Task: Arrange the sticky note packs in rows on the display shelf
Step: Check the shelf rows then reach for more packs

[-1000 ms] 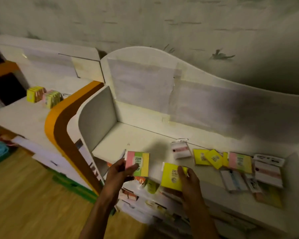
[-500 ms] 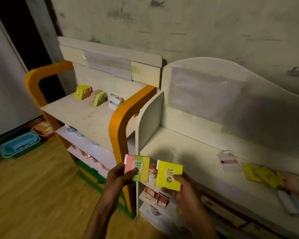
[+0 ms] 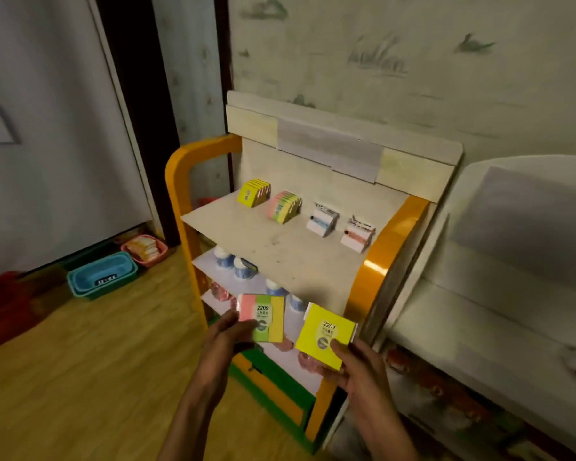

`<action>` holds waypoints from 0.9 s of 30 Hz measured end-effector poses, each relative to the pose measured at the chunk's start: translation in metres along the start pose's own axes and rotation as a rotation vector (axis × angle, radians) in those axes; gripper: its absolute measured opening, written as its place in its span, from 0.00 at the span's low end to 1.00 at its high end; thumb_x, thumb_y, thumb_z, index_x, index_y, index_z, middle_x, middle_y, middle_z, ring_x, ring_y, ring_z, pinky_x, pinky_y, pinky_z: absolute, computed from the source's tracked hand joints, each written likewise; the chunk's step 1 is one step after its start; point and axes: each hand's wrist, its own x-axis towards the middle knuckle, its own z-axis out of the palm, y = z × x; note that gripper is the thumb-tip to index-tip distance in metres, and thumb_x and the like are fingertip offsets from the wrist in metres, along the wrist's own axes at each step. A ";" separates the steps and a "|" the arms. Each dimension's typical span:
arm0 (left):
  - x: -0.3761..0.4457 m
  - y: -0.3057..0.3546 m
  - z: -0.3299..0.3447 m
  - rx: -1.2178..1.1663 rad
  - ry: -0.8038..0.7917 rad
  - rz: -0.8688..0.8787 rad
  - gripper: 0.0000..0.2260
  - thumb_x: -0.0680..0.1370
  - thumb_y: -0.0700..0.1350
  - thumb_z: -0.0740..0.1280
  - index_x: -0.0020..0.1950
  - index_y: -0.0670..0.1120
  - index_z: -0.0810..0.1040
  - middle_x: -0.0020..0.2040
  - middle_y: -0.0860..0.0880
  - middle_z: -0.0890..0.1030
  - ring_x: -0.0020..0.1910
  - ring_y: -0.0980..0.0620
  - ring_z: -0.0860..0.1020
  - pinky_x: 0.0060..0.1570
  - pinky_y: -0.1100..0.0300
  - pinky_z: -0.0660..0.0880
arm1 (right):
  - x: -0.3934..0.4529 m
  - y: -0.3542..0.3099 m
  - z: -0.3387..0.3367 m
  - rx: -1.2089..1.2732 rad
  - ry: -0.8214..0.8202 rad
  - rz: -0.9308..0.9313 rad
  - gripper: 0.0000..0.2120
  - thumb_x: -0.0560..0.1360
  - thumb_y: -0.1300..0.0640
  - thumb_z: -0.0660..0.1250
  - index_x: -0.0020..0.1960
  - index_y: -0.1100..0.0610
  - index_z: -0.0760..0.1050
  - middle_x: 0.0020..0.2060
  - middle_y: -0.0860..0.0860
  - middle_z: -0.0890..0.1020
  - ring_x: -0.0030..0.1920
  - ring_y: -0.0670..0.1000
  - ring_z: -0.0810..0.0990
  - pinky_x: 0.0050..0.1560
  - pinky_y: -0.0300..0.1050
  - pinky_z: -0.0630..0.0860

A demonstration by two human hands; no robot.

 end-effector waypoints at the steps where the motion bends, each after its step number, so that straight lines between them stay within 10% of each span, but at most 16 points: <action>1: 0.006 0.004 -0.011 0.004 0.002 0.004 0.09 0.78 0.41 0.65 0.57 0.44 0.80 0.50 0.46 0.85 0.50 0.46 0.83 0.44 0.58 0.77 | 0.002 0.003 0.012 -0.022 -0.014 -0.014 0.13 0.75 0.61 0.70 0.59 0.58 0.79 0.53 0.58 0.84 0.53 0.62 0.83 0.47 0.56 0.82; 17: 0.229 0.038 -0.086 0.074 0.121 -0.047 0.12 0.73 0.39 0.73 0.55 0.44 0.79 0.51 0.44 0.84 0.48 0.42 0.84 0.49 0.43 0.81 | 0.192 0.021 0.137 0.002 0.079 -0.090 0.09 0.76 0.64 0.68 0.56 0.63 0.78 0.51 0.61 0.84 0.48 0.56 0.84 0.41 0.44 0.81; 27: 0.396 0.080 -0.085 0.236 0.006 -0.020 0.07 0.74 0.35 0.69 0.51 0.42 0.80 0.47 0.47 0.84 0.45 0.51 0.81 0.39 0.62 0.73 | 0.323 -0.020 0.188 0.014 0.166 -0.146 0.08 0.77 0.66 0.67 0.55 0.61 0.79 0.47 0.56 0.86 0.49 0.55 0.84 0.45 0.47 0.82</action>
